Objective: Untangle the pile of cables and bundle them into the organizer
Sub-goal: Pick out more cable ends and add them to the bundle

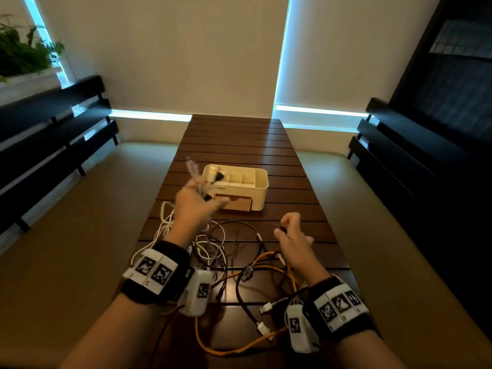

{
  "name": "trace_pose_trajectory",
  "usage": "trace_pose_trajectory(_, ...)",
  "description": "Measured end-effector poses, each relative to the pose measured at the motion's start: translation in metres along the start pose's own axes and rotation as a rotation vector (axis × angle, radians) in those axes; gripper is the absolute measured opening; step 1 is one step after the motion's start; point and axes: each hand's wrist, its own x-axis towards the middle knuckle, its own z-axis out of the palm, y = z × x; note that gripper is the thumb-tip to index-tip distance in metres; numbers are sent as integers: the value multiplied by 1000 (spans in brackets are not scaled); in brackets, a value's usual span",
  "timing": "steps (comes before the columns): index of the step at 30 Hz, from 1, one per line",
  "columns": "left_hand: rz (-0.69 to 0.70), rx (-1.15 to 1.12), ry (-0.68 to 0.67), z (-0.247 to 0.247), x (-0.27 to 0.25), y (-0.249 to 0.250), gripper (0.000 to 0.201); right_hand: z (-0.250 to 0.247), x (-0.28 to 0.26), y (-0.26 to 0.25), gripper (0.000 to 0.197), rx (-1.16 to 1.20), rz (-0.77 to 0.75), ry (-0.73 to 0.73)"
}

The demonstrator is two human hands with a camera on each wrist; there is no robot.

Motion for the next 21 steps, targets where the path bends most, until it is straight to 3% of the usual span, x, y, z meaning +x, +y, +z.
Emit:
trace_pose_trajectory(4,102,33,-425,25,-13,-12,26,5,9,-32,21,150,-195,-94)
trace_pose_trajectory(7,169,31,-495,25,-12,-19,14,4,11,-38,24,300,-250,-86)
trace_pose_trajectory(10,92,103,-351,11,1,-20,6,1,13,-28,22,322,-208,-37)
trace_pose_trajectory(13,-43,48,92,-16,23,-13,25,4,13,-4,2,79,-104,-40)
trace_pose_trajectory(14,-65,72,235,-28,28,-9,29,6,12,7,5,15,-53,-42)
trace_pose_trajectory(16,-73,160,393,-45,33,-4,34,14,13,30,11,19,93,-32)
trace_pose_trajectory(18,-69,268,420,-50,33,-6,38,23,10,46,12,-4,194,-16)
trace_pose_trajectory(21,-83,455,294,-44,26,-20,34,38,5,60,15,-237,145,-96)
